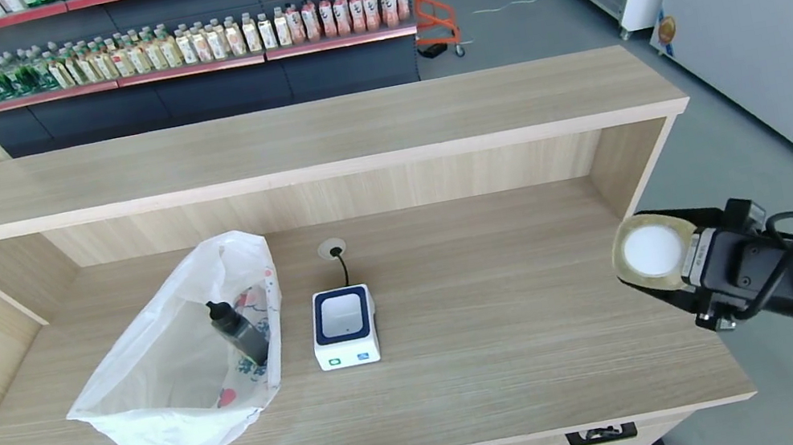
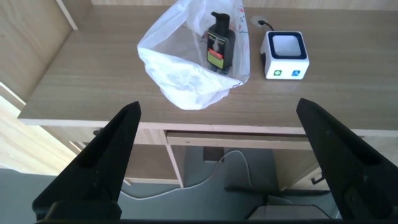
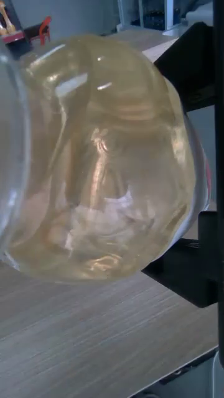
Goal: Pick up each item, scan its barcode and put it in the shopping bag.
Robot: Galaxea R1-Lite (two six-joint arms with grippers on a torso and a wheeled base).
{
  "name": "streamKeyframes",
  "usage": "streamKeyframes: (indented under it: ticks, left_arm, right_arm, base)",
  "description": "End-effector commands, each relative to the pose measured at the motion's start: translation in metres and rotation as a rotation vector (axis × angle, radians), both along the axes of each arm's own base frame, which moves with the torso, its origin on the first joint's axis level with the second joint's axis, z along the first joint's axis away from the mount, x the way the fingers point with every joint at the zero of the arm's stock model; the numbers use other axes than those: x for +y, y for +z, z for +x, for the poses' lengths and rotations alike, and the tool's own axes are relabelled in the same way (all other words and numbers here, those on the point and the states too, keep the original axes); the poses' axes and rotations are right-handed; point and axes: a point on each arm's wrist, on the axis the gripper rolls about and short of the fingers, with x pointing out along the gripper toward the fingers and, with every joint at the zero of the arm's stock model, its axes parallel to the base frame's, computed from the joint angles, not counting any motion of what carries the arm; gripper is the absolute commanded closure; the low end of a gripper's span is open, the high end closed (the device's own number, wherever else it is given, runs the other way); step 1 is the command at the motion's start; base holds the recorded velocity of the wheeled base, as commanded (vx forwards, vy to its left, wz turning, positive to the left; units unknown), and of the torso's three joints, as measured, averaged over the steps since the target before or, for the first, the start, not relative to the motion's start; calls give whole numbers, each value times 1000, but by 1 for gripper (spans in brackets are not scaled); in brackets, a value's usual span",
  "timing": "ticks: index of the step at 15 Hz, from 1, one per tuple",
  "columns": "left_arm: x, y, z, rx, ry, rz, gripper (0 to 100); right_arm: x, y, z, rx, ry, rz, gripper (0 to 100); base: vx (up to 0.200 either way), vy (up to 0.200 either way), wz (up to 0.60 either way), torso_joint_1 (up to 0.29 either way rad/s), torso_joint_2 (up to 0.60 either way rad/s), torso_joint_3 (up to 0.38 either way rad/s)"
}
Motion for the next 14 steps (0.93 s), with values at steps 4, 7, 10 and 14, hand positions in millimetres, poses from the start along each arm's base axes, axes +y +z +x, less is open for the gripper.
streamKeyframes:
  ticks: [4,7,10,14]
  left_arm:
    - [0,0,0,0,0,0,0]
    - [0,0,0,0,0,0,0]
    - [0,0,0,0,0,0,0]
    - [0,0,0,0,-1,0,0]
  right_arm:
    - [-3,-4,-9,-53,-1,0,100]
    - [-5,-10,-17,-30,-1,-7,100]
    - [-5,-9,-18,-35,-2,-8,100]
    - [-4,-10,-16,-30,1,-7,100]
  base:
    - [0,0,0,0,0,0]
    - [0,0,0,0,0,0]
    - [0,0,0,0,0,0]
    - [0,50,0,2,-1,1]
